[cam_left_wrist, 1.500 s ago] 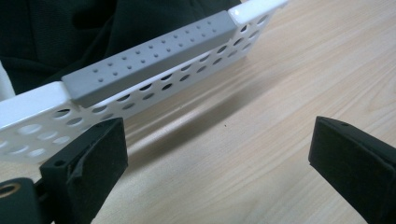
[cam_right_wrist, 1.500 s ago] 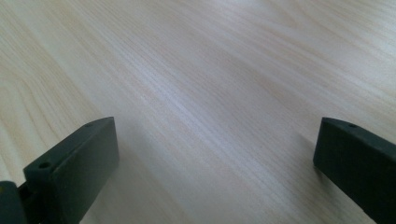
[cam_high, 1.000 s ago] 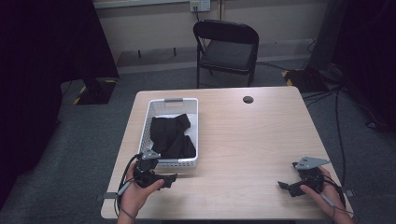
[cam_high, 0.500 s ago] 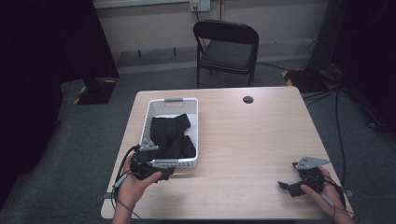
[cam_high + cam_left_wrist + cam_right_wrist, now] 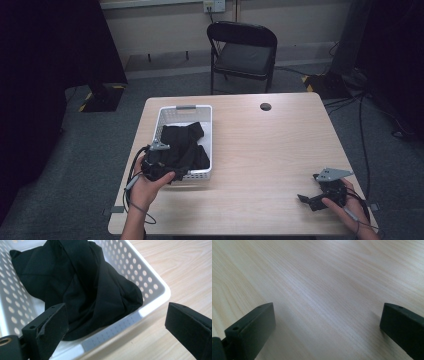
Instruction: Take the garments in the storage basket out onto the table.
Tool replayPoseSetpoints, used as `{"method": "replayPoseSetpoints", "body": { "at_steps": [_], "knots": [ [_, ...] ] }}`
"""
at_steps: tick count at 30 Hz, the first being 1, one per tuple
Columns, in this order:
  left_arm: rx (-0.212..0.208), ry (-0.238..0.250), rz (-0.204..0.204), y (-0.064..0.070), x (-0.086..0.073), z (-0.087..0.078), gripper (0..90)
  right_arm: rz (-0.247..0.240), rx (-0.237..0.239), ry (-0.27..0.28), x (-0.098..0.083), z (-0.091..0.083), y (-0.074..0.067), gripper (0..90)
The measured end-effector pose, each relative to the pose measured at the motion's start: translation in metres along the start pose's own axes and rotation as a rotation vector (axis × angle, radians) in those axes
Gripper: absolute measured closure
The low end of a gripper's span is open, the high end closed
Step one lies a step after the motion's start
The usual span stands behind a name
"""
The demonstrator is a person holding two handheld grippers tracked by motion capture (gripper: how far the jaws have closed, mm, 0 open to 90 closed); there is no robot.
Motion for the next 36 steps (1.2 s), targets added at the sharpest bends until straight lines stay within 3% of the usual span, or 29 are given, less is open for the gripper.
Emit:
{"method": "replayPoseSetpoints", "body": {
  "at_steps": [20,27,36],
  "knots": [
    [0.031,0.03,-0.021,-0.004,0.026,0.023,4.5,0.0,0.0,0.0,0.0,0.0,0.0,0.0],
    [0.042,0.012,-0.007,-0.004,0.033,0.036,4.5,0.0,0.0,0.0,0.0,0.0,0.0,0.0],
    [0.089,0.013,-0.02,-0.011,0.04,0.051,4.5,0.0,0.0,0.0,0.0,0.0,0.0,0.0]
  ]
}}
Point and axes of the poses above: each handheld gripper's, and its own axes: z roughly forward along the jaws, x roughly out of its top, y roughly to its right, the point moved 4 cm from there along z, roughly forward along the jaws, and after that the axes turned 10 degrees about -z, right-handed, at the moved point
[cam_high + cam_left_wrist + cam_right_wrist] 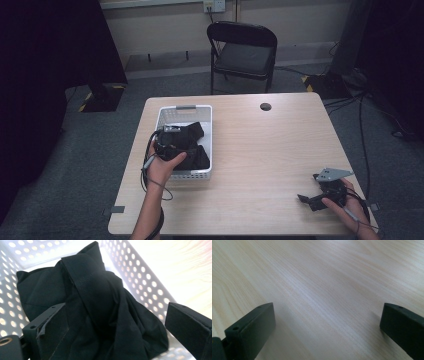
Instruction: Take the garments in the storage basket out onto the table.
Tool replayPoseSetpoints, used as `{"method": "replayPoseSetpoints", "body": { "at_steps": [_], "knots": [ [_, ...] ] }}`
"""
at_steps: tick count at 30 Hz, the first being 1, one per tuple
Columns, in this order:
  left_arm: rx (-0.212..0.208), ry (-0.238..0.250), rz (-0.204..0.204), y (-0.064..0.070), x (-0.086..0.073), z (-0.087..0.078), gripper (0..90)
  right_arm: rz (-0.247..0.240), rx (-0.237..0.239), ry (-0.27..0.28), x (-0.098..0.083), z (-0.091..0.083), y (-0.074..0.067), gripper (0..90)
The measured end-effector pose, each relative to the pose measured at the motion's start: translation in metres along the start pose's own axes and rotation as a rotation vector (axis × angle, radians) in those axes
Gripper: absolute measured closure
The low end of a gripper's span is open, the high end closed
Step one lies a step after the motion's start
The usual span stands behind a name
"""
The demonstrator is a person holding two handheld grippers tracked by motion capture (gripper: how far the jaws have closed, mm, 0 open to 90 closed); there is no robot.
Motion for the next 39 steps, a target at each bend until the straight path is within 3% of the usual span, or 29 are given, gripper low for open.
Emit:
{"method": "replayPoseSetpoints", "body": {
  "at_steps": [9,15,21,32,39],
  "knots": [
    [0.019,-0.012,-0.018,-0.005,0.006,0.014,4.5,0.0,0.0,0.0,0.0,0.0,0.0,0.0],
    [0.045,-0.015,-0.051,-0.011,0.009,0.025,4.3,0.0,0.0,0.0,0.0,0.0,0.0,0.0],
    [0.041,-0.021,-0.065,-0.011,0.011,0.032,4.0,0.0,0.0,0.0,0.0,0.0,0.0,0.0],
    [0.072,-0.09,-0.068,-0.013,0.019,0.052,5.3,0.0,0.0,0.0,0.0,0.0,0.0,0.0],
    [0.083,-0.123,-0.092,-0.014,0.02,0.063,6.9,0.0,0.001,0.0,0.0,0.0,0.0,0.0]
  ]
}}
Point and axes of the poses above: each handheld gripper's, and its own axes: z roughly forward along the jaws, x roughly out of its top, y roughly to its right, the point moved 4 cm from there along z, roughly forward along the jaws, and after that the axes turned 10 degrees about -z, right-handed, at the moved point
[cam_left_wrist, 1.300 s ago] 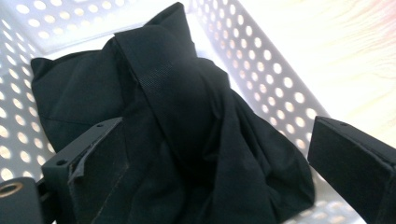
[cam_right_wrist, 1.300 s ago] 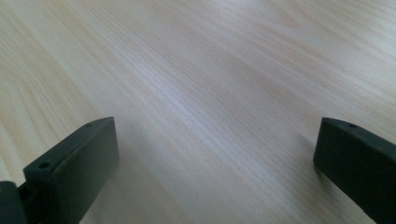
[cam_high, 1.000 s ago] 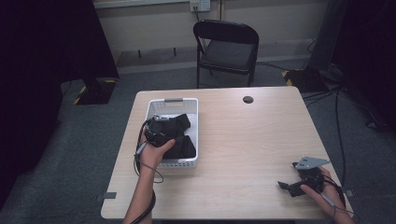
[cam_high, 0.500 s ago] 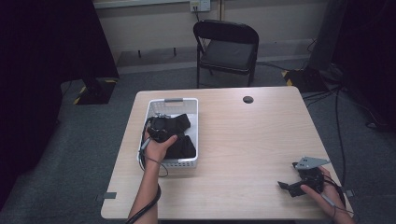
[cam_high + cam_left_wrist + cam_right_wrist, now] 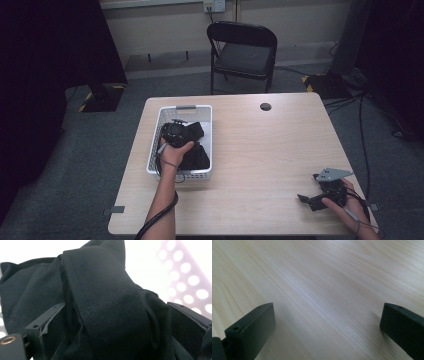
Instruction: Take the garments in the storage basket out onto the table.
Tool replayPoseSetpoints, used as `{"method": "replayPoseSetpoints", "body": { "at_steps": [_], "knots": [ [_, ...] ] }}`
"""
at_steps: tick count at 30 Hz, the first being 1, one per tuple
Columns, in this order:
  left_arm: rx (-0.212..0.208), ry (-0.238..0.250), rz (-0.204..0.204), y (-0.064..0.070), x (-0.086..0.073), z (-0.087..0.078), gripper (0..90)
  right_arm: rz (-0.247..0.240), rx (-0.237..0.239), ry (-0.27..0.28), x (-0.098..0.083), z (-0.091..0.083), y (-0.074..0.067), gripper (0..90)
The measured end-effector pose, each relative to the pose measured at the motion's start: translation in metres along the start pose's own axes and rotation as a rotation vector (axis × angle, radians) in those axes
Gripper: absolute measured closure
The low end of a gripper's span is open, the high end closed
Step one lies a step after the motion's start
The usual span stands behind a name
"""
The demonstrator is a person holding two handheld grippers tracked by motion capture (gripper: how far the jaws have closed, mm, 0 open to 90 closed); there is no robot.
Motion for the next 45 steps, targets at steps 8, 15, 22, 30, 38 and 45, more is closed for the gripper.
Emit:
{"method": "replayPoseSetpoints", "body": {
  "at_steps": [8,15,22,30,38,45],
  "knots": [
    [-0.006,-0.023,-0.053,-0.006,0.002,0.008,11.0,0.0,0.0,0.0,0.0,0.0,0.0,0.0],
    [-0.015,-0.028,-0.056,-0.011,0.003,0.014,25.1,0.001,0.0,0.0,0.0,0.0,0.0,0.0],
    [-0.018,-0.004,-0.062,-0.011,0.001,0.012,58.3,0.001,0.0,0.0,0.0,0.0,0.0,0.0],
    [0.038,0.06,0.002,-0.002,0.008,-0.003,66.8,0.001,0.001,0.0,0.0,0.0,0.0,0.0],
    [0.034,0.107,0.015,0.0,0.017,-0.029,67.6,0.001,0.001,0.0,0.0,0.0,0.0,0.0],
    [0.028,0.139,0.032,0.003,0.024,-0.049,67.8,0.001,0.001,0.0,0.0,0.0,0.0,0.0]
  ]
}}
Point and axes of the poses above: each handheld gripper's, and its own axes: z roughly forward along the jaws, x roughly out of its top, y roughly to its right, the point moved 4 cm from there along z, roughly forward along the jaws, and after that the axes turned 10 degrees about -z, right-handed, at the moved point
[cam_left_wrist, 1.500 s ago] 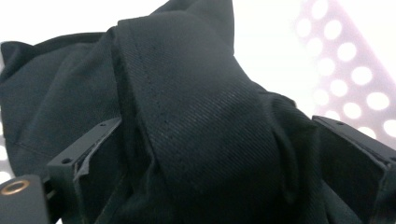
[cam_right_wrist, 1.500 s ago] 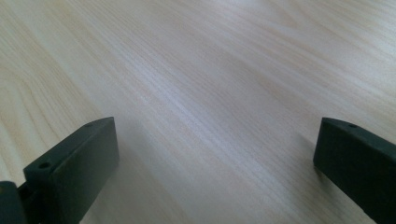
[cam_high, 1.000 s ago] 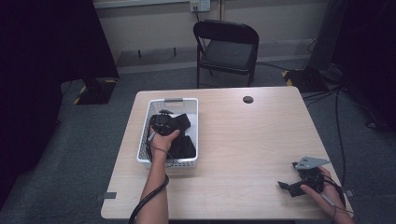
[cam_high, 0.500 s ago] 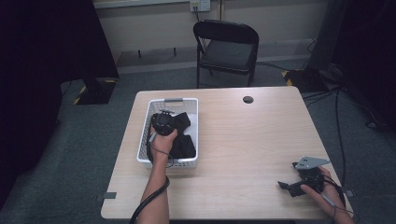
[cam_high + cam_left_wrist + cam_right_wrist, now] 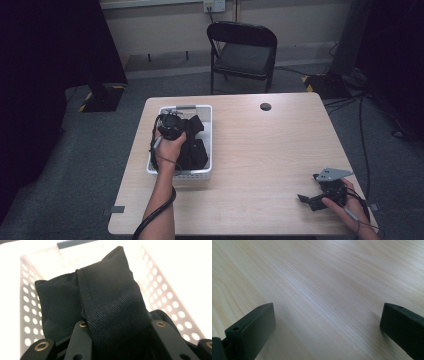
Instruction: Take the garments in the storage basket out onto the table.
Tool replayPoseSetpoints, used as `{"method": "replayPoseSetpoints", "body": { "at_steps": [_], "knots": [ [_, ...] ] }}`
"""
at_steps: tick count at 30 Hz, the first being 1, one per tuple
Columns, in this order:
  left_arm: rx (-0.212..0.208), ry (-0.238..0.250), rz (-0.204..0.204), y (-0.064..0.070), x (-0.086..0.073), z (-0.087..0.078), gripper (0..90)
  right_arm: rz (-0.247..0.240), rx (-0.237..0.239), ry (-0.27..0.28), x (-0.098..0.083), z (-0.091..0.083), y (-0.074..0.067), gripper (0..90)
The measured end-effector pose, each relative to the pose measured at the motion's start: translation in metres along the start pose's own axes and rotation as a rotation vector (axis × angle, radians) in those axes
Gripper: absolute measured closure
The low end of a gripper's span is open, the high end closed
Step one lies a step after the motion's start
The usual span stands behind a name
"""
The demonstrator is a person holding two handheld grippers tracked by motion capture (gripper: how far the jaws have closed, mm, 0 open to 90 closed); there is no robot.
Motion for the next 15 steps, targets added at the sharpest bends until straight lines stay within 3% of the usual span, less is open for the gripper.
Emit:
{"method": "replayPoseSetpoints", "body": {
  "at_steps": [15],
  "knots": [
    [-0.023,0.025,0.038,0.013,0.015,-0.026,67.8,0.0,0.0,0.0,0.0,0.0,0.0,0.0]
  ]
}}
Point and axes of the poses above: each handheld gripper's, and its own axes: z roughly forward along the jaws, x roughly out of its top, y roughly to its right, the point moved 4 cm from there along z, roughly forward along the jaws, and after that the axes turned 10 degrees about -z, right-handed, at the moved point
